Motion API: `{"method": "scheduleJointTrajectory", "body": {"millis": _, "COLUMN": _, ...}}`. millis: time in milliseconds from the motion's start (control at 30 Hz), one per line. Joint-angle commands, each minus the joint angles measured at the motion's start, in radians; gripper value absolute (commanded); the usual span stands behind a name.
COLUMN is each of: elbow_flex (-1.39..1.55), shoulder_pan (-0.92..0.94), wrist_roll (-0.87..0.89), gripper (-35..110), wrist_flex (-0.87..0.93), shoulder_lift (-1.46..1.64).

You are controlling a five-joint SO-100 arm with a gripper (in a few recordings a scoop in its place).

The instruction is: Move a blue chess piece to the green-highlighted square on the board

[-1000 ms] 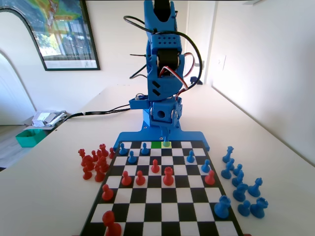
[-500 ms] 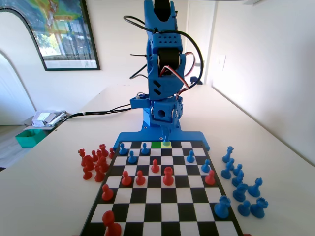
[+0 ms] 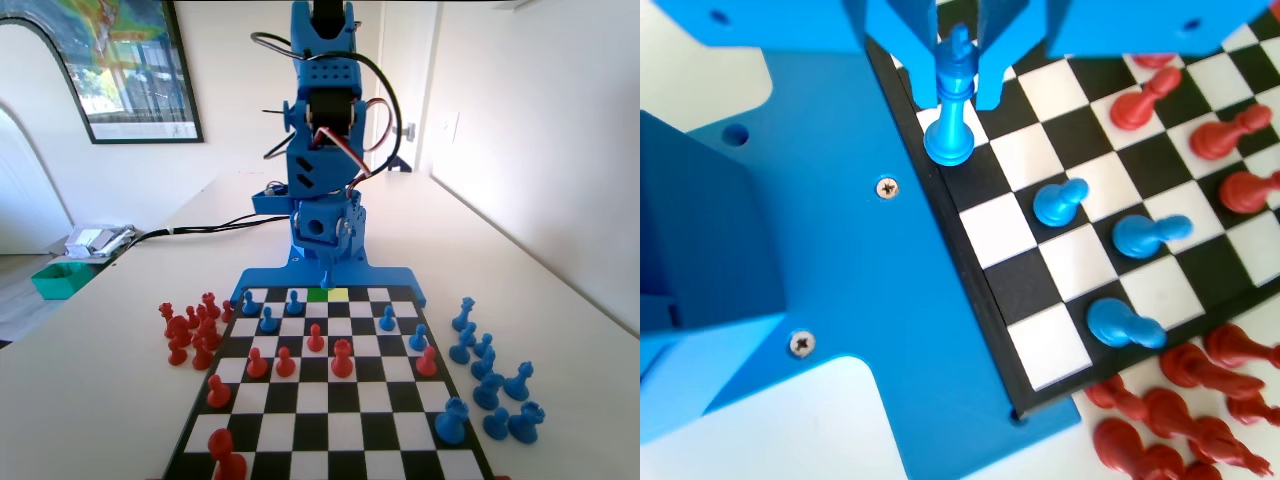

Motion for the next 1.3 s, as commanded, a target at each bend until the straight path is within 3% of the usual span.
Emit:
{"method": "scheduleJointTrajectory", "body": {"millis": 0, "elbow_flex": -0.028, "shoulder_pan": 0.044, "wrist_roll": -0.038, "gripper": 1, "wrist_flex": 0.009, "shoulder_lift": 0.040}}
{"method": "scheduleJointTrajectory", "body": {"millis": 833, "elbow_flex": 0.087, "shoulder_pan": 0.086, "wrist_roll": -0.057, "gripper": 1, "wrist_flex": -0.155, "shoulder_lift": 0.040}}
{"method": "scheduleJointTrajectory", "body": {"millis": 1033, "elbow_flex": 0.086, "shoulder_pan": 0.097, "wrist_roll": -0.081, "gripper": 11, "wrist_flex": -0.164, "shoulder_lift": 0.040}}
{"method": "scheduleJointTrajectory", "body": {"millis": 1267, "elbow_flex": 0.066, "shoulder_pan": 0.110, "wrist_roll": -0.114, "gripper": 12, "wrist_flex": -0.130, "shoulder_lift": 0.040}}
